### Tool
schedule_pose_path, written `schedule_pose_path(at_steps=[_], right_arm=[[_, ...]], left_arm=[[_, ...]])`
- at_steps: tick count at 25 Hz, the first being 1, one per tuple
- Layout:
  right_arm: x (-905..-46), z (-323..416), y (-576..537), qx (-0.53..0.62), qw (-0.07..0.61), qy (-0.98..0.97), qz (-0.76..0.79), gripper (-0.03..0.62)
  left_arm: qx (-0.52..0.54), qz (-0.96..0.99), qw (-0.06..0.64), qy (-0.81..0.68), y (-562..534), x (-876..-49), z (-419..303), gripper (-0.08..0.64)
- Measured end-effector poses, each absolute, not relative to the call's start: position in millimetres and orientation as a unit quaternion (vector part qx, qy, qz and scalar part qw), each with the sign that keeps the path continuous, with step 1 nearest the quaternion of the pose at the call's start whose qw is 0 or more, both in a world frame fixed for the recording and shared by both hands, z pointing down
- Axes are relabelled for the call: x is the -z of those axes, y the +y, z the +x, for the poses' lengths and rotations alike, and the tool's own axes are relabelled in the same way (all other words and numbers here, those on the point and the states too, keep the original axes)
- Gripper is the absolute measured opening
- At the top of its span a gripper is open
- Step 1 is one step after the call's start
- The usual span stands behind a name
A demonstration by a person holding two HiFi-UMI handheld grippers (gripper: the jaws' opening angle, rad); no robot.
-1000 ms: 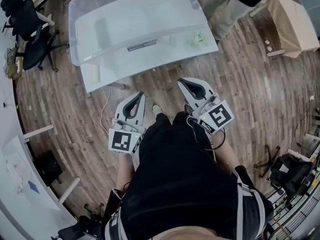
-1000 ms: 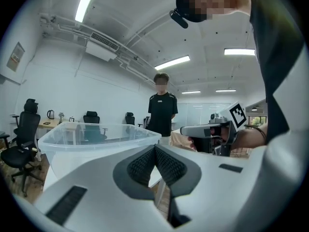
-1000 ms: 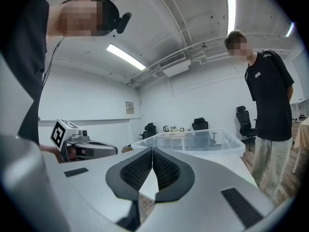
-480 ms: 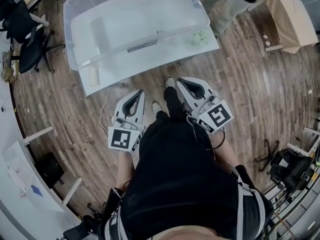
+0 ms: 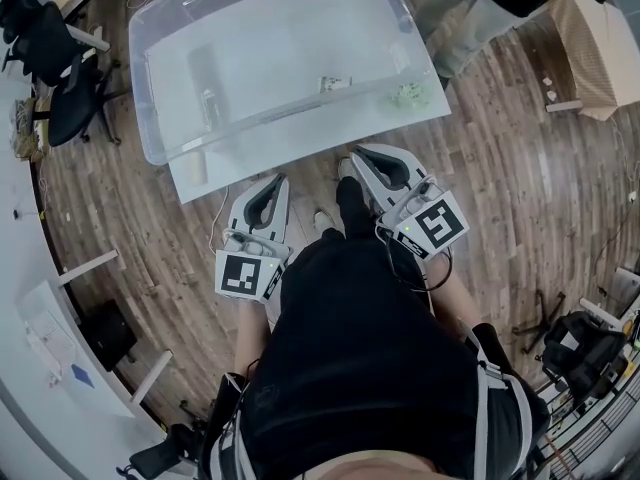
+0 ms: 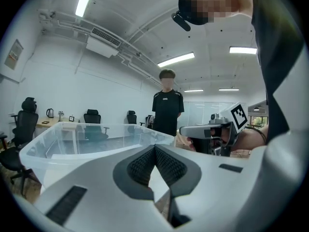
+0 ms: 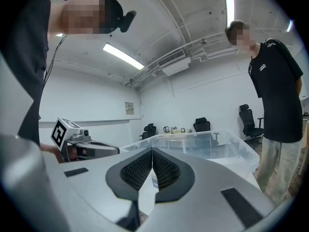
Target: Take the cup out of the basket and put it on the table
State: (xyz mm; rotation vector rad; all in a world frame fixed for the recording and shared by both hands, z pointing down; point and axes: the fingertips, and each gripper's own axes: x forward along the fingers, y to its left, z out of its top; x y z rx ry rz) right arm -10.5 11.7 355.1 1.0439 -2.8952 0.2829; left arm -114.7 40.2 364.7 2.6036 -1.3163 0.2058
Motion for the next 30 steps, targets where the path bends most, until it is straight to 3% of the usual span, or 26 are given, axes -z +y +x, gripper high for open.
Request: schedule_pose_path(at_steps=[19,30], right_arm=[[-346.2,31.3,-125.1,-0.094,0.000,-0.958,0.270,0.019],[-328.7,10.1,-197.1,-0.015,0.062,-0.971,0.230,0.020]], left_arm=[[-0.069,0.862,0.099,-0.492,-95.4,-345.5,-56.4,0.017],[-0.062,0.856,0.099,-0.504,-127.9,-336.4,-67.3,0.017]])
